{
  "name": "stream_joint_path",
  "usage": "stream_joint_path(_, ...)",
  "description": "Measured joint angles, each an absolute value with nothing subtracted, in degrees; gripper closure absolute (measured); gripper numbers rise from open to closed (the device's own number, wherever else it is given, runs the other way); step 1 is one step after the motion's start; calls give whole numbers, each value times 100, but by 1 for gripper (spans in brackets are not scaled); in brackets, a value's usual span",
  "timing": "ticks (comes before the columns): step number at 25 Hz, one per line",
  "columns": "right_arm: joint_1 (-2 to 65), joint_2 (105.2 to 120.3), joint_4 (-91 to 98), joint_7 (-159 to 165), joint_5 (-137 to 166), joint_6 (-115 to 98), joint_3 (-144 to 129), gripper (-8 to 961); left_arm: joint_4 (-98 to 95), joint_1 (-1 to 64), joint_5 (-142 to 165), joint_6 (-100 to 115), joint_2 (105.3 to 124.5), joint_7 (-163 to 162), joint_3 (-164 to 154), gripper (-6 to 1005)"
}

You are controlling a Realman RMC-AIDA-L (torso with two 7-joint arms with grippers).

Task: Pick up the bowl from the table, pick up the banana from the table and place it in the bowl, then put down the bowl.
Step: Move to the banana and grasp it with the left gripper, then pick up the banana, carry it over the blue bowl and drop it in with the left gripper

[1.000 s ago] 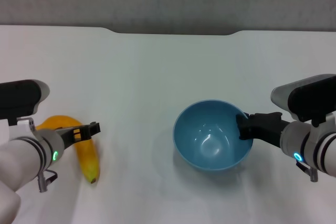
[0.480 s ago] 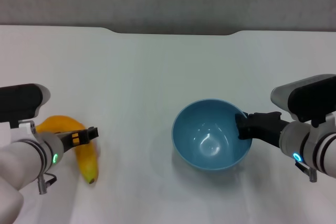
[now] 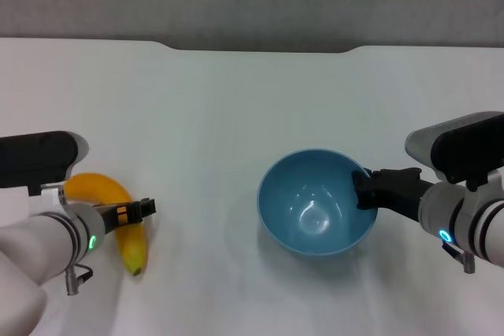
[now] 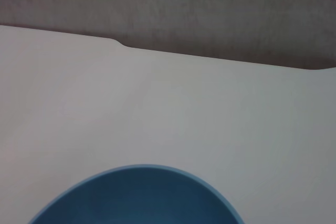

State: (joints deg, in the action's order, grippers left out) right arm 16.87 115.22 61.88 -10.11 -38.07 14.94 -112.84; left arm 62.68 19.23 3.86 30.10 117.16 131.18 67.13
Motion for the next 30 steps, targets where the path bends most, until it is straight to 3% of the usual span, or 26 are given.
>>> stream_joint_path(7, 1688, 11522, 6187, -1017, -3805, 1485, -11284, 907, 6266, 1924, 429, 3001, 11716, 13115, 6706, 121)
stream_joint_path(22, 1657, 11519, 6186, -1020, -3806, 1459, -11283, 908, 6365, 1818, 452, 2858, 11702, 13164, 6703, 450)
stream_joint_path(30, 1628, 11513, 6121, -1020, -3841, 1413, -11240, 908, 7936, 827, 620, 2478, 11661, 13649, 6715, 485)
